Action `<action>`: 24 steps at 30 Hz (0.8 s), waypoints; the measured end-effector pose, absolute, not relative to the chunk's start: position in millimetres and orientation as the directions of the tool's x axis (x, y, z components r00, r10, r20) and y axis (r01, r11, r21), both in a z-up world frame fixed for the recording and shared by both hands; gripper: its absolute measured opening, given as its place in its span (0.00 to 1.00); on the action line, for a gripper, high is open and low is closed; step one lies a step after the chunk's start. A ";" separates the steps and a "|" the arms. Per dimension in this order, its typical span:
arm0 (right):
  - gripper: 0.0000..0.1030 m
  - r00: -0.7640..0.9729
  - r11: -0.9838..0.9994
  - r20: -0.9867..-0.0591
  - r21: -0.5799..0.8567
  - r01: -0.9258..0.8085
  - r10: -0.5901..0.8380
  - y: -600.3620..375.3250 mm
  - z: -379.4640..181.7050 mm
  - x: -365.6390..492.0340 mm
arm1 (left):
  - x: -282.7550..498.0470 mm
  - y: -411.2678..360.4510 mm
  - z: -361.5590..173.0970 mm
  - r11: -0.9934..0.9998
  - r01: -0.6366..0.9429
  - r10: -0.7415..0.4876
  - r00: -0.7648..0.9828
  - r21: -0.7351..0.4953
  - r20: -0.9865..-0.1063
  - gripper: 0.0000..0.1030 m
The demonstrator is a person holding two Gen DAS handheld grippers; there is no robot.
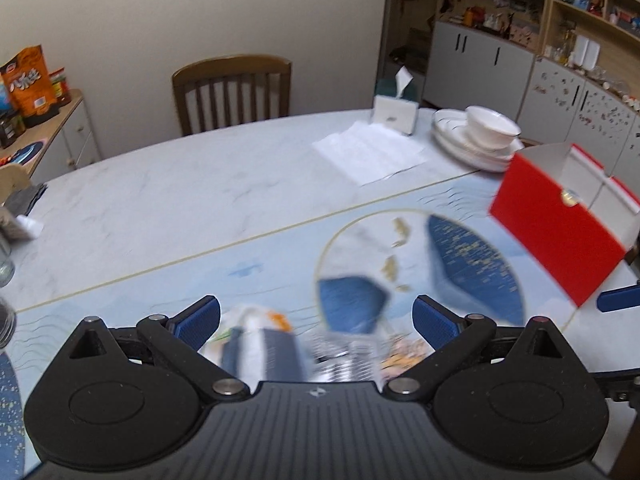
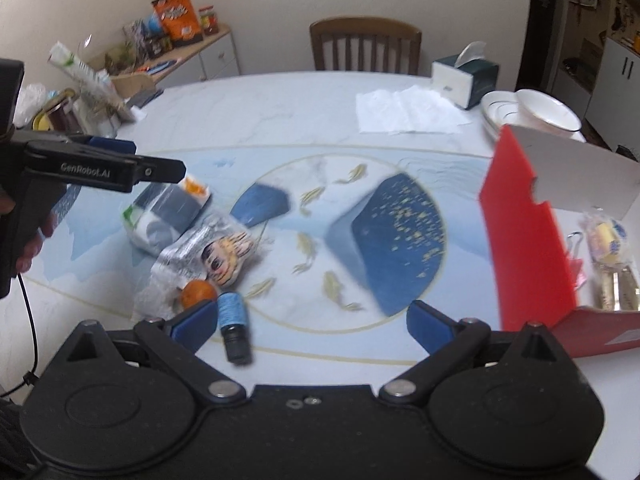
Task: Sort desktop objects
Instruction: 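Move both open tools back from the box toward the items on the table, then grasp the white bread bag with the left tool while the right tool grasps the blue bottle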
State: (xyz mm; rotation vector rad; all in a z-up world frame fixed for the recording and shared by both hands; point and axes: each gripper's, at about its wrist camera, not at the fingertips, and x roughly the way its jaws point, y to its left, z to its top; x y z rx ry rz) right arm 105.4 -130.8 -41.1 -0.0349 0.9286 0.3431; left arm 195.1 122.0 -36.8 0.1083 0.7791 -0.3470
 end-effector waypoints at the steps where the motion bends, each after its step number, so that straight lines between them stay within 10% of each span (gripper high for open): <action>1: 0.98 0.542 0.944 -0.794 0.118 -0.307 0.276 -127.1 -43.6 106.2 | 196.5 126.4 -40.4 0.939 0.342 -0.256 0.657 -0.023 -0.709 1.00; 24: 0.91 0.438 0.928 -0.867 0.068 -0.367 0.237 -76.5 -95.0 126.2 | 233.8 155.8 -101.8 0.948 0.319 -0.175 0.556 0.014 -0.813 1.00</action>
